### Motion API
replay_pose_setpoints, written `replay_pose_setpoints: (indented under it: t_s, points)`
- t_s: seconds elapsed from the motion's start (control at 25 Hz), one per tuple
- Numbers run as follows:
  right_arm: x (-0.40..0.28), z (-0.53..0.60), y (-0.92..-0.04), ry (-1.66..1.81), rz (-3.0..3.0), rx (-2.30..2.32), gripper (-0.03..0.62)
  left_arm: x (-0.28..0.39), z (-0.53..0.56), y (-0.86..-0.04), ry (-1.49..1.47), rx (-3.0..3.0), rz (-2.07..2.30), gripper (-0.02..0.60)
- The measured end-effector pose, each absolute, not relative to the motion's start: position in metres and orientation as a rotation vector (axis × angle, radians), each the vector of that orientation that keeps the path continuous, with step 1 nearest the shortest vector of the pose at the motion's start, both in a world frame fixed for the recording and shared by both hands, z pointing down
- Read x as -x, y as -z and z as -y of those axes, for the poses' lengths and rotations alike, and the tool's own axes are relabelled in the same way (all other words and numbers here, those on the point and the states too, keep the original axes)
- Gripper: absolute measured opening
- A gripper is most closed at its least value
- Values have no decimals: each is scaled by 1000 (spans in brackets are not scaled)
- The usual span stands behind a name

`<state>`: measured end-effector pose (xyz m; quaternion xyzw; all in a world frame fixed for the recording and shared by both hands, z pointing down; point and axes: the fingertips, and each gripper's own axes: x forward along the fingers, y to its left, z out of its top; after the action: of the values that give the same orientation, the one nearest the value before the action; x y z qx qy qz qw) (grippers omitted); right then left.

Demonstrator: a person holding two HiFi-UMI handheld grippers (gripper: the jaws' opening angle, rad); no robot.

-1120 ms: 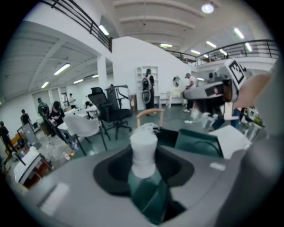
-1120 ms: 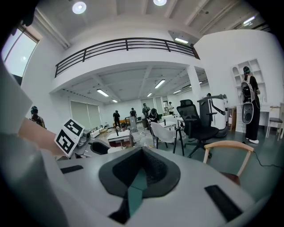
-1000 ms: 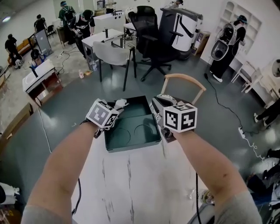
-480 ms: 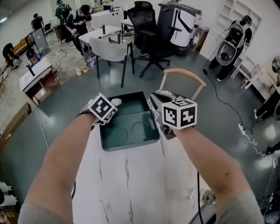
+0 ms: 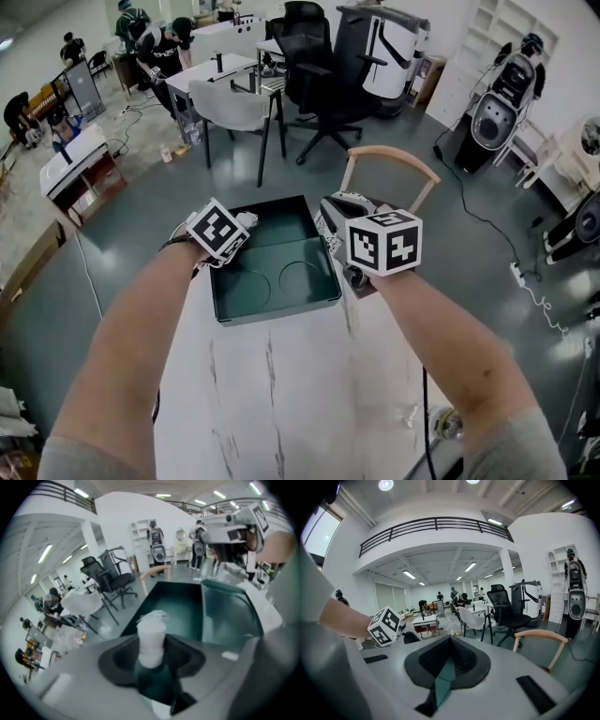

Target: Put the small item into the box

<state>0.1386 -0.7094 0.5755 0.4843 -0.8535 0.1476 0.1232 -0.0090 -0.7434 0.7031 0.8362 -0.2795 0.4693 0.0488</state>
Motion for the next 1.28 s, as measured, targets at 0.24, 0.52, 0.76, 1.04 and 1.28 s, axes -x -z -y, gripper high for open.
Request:
replay_pose_setpoints:
  t_s: [0.24,0.52,0.76,1.04,1.28]
  points:
    - [-138,710,-582,-431,2478,-1410,5,13,744,-706,-1387,-2530,855,179]
    - [-136,709,-579,-429,2481,-1404,5,13,743,-705,-1364,-2528,861,220]
    - [-134,711,-577,-427,2476,-1401,5,20,747,-700,-1305,-2523,895,254]
    - [-134,707,-567,-425,2481,-1412,5,29,747,-684,-1224,-2515,947,261]
    - [-138,701,-549,-415,2472,-1445,5,39,746,-655,-1156,-2516,989,261]
